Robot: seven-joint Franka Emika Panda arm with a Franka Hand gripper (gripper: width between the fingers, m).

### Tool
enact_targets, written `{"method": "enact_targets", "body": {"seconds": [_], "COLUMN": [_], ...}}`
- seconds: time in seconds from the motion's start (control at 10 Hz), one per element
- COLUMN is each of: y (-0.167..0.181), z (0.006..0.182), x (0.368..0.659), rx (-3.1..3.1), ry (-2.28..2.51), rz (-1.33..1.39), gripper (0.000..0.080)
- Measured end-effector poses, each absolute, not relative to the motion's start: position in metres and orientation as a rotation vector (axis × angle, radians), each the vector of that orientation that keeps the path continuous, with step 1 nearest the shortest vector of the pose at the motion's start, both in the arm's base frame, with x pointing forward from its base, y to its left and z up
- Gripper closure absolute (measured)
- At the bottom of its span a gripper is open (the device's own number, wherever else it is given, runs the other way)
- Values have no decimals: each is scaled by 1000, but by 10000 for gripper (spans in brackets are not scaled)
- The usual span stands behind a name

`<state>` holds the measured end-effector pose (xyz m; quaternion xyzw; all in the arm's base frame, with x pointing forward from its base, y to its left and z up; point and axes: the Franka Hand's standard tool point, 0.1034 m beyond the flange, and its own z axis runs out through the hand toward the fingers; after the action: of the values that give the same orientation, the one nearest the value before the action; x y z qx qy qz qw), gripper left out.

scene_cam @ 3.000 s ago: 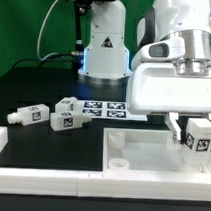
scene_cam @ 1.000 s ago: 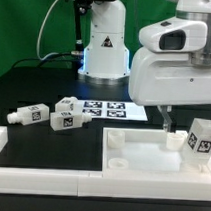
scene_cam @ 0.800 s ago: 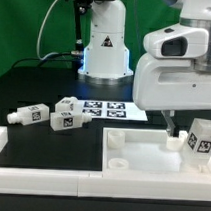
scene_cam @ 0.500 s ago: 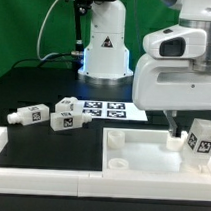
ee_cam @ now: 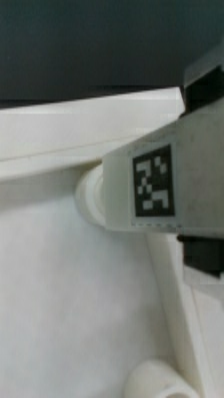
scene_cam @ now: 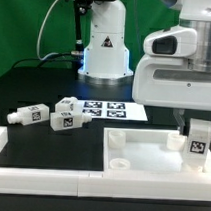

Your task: Assemble one leg

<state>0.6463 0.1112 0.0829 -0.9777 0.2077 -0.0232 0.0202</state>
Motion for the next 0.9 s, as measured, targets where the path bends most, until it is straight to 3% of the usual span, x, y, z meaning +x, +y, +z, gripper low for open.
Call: {"method": "enact_targets", "body": {"seconds": [0.6, 0.9], "y": [110, 113], "z": [82, 82], "x": [642, 640], "rx": [-2523, -2357], "ry": [1697, 1893], "rz": [-23, -24], "gripper": [514, 514]}}
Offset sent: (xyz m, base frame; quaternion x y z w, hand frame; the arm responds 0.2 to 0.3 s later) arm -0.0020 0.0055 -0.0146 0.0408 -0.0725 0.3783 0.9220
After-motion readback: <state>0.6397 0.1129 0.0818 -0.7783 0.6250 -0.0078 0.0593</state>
